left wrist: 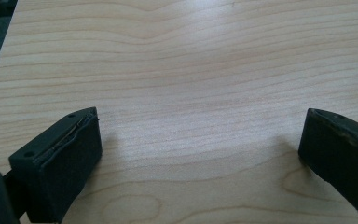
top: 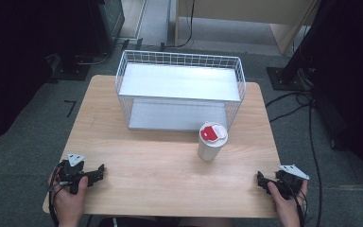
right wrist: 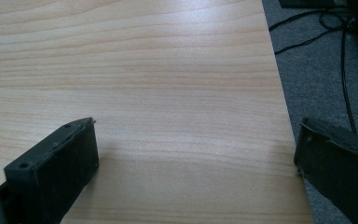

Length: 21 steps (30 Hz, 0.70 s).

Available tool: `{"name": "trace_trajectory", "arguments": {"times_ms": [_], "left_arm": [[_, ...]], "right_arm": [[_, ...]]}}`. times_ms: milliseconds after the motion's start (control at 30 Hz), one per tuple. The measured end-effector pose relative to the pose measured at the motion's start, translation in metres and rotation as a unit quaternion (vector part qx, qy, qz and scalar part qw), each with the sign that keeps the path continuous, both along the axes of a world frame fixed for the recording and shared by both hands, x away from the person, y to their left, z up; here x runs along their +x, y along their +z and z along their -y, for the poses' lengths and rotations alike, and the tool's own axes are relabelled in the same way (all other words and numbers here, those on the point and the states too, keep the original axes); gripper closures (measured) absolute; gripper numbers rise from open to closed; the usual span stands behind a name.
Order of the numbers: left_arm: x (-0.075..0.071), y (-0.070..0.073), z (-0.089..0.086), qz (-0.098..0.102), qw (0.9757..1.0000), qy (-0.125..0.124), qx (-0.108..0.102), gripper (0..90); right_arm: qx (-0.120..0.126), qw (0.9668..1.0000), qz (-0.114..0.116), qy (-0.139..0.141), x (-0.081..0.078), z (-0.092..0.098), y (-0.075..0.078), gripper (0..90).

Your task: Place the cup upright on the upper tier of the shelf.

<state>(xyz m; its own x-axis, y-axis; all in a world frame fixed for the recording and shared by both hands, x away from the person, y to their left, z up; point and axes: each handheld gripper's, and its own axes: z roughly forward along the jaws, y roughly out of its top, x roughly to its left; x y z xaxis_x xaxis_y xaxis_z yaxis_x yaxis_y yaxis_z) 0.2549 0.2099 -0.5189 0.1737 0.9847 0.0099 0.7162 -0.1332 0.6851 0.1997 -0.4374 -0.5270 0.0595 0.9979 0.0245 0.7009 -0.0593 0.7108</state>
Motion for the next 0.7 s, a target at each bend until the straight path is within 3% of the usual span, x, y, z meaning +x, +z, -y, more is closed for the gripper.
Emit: {"name": "trace_trajectory", "arguments": {"times_ms": [400, 700], "left_arm": [[0.0, 0.0, 0.0, 0.0, 1.0, 0.0, 0.0, 0.0], [0.0, 0.0, 0.0, 0.001, 1.0, 0.003, -0.001, 0.0]], "right_arm": [[0.006, 0.9999, -0.001, -0.008, 0.001, -0.005, 0.001, 0.0], [0.014, 0.9994, 0.032, 0.006, -0.002, -0.023, 0.014, 0.0]]}}
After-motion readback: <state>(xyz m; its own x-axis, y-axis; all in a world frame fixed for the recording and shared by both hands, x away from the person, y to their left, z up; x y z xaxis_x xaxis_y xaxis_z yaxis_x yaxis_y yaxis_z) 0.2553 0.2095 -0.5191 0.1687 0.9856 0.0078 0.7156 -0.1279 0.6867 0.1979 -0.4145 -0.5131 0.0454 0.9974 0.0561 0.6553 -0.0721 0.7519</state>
